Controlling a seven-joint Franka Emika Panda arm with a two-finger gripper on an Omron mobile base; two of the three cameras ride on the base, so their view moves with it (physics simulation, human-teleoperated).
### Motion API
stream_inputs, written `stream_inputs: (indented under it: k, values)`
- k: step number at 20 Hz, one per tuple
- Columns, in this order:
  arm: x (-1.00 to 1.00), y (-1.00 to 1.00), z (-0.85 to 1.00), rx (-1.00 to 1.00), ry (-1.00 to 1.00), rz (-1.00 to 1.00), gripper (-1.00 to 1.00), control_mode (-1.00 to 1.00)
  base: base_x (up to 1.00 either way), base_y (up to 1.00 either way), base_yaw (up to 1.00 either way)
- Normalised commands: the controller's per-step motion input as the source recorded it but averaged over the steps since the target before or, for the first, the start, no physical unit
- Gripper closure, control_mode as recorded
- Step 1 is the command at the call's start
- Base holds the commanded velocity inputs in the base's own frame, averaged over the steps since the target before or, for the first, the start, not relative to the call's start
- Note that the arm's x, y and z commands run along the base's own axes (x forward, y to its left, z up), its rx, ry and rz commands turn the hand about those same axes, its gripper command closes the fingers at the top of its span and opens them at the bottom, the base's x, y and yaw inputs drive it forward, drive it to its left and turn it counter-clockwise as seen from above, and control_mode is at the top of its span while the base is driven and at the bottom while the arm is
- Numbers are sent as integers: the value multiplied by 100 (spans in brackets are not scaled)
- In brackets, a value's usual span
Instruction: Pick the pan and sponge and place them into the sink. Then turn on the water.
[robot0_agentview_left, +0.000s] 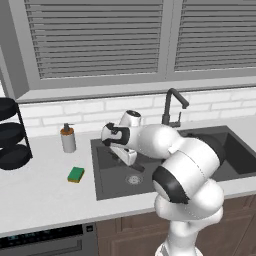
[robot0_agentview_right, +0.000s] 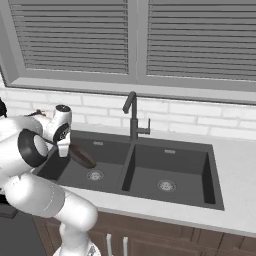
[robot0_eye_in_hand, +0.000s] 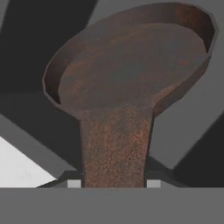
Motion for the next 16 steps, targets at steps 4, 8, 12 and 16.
stream_inputs:
  k: [4,8,12,16]
  values:
    - [30,-36,-2,0,0,-12,100,-100,0,0,0]
    - [26,-37,-10,0,0,-12,100,-100,0,0,0]
    - [19,-41,-21,0,0,-10,100,-100,0,0,0]
    - [17,-29,-31,0,0,-8,100,-100,0,0,0]
